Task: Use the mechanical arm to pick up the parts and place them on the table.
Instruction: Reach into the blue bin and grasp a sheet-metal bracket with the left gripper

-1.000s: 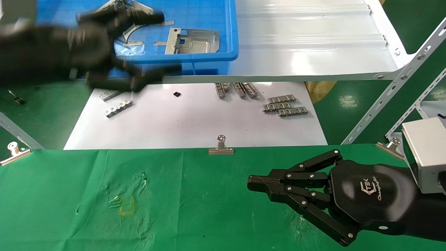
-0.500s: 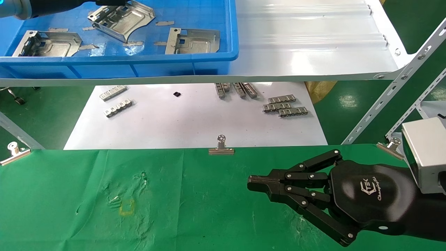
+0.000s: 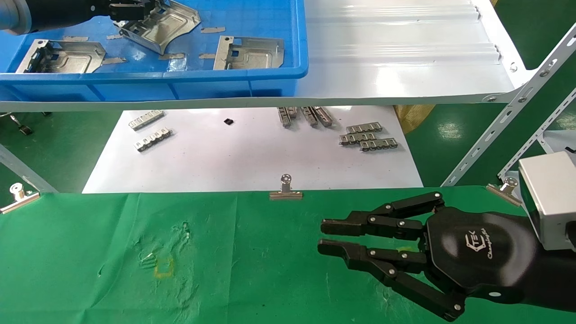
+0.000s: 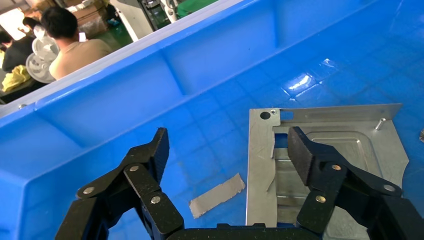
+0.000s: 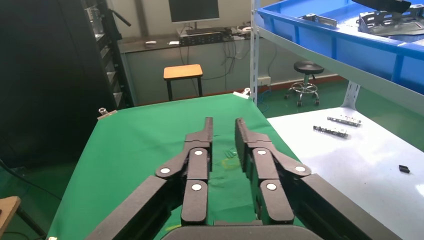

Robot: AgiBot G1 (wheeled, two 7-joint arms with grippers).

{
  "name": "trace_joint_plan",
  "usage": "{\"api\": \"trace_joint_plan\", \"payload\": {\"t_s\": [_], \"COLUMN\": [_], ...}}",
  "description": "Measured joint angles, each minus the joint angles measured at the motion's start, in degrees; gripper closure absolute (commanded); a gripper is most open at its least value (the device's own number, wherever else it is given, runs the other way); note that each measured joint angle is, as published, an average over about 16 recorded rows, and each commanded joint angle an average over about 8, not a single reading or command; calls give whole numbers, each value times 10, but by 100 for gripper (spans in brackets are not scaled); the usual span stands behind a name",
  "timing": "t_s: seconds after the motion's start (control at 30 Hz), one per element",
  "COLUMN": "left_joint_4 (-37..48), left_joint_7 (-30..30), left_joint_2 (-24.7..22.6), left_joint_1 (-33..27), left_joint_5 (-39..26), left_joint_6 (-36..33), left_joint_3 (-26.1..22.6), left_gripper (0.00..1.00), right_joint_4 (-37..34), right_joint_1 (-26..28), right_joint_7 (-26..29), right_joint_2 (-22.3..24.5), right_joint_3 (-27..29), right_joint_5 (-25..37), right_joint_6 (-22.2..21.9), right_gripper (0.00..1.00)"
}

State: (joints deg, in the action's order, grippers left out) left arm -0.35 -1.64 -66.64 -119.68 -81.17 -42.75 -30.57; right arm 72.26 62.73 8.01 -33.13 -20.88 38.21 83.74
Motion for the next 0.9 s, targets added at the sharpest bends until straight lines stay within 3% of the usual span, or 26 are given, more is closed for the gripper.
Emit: {"api": "trace_joint_plan", "payload": {"t_s": [0.9], "left_joint_4": [5], "left_joint_7": [39], "left_joint_2": [3], "left_joint_1": [-1], "left_joint_5": [-2], "left_joint_6": [-3], "left_joint_3": [-2], "left_gripper": [100], "right_joint_4": [0], "right_joint_1": [0], "right_joint_7": [0], "right_joint_2": [0], "right_joint_3": [0], "right_joint_5": [0], "right_joint_6": [0], "right_gripper": [0]}}
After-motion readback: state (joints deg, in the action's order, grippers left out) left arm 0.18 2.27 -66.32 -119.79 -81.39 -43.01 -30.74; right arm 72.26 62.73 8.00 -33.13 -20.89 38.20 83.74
